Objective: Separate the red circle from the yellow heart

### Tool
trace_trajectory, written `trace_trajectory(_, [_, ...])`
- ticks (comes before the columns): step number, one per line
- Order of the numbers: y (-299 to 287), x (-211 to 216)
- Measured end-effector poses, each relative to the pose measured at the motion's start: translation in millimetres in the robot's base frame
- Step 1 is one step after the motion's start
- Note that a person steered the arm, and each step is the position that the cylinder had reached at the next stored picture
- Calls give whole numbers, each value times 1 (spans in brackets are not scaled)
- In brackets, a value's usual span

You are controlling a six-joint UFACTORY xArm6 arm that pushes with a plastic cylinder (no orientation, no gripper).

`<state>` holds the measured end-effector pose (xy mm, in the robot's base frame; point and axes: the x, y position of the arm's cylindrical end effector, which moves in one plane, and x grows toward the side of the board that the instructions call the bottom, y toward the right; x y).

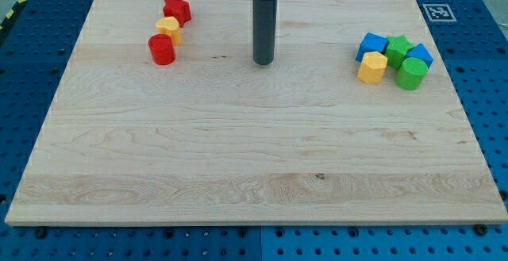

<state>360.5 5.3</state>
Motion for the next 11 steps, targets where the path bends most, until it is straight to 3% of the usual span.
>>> trace_trajectory(2, [-90, -6])
trace_trajectory(5, [-168, -36])
trace_trajectory(9, [-179, -16])
trace_trajectory(11, [-157, -15])
